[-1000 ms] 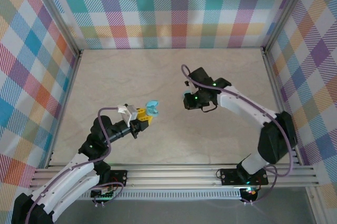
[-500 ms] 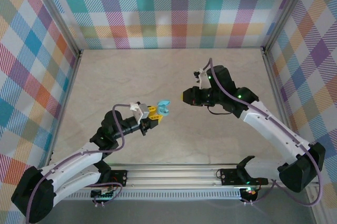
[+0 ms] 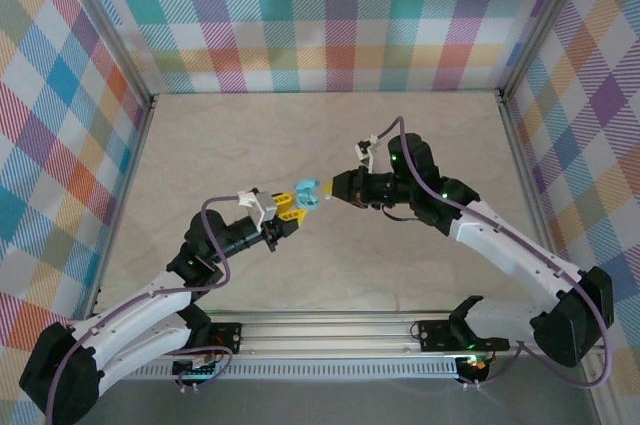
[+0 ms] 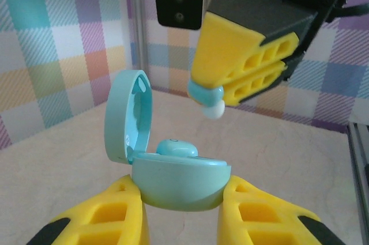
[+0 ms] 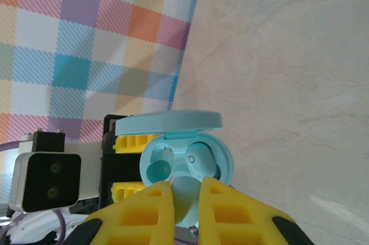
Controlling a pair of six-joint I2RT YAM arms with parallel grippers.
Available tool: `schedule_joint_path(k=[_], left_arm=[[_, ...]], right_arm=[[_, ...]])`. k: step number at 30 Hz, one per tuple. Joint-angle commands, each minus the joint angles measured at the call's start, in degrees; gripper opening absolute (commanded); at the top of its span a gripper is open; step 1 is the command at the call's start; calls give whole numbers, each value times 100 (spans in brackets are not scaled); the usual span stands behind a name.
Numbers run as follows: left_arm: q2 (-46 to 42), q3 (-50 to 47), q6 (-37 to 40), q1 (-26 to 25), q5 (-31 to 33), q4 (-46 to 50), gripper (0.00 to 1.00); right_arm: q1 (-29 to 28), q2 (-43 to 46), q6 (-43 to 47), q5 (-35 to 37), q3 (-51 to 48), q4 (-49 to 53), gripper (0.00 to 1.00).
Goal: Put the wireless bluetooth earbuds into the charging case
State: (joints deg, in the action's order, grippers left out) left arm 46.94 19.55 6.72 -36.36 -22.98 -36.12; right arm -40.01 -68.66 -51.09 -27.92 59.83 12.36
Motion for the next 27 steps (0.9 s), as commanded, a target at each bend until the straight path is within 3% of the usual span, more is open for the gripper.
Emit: schedule_joint_path(k=[1,10,27], left_arm=[[-97,47,-157,-82,126,-548,0],[-213,33,-322,-89,211,-789,0],[-527,-28,-356,-86,228,-630,0]], right_arm=[[-204,159,-182,79,303,-414,14],[-687,-49,-275,257,605,-712,14],[-859,-567,64,453,986,-554,15]])
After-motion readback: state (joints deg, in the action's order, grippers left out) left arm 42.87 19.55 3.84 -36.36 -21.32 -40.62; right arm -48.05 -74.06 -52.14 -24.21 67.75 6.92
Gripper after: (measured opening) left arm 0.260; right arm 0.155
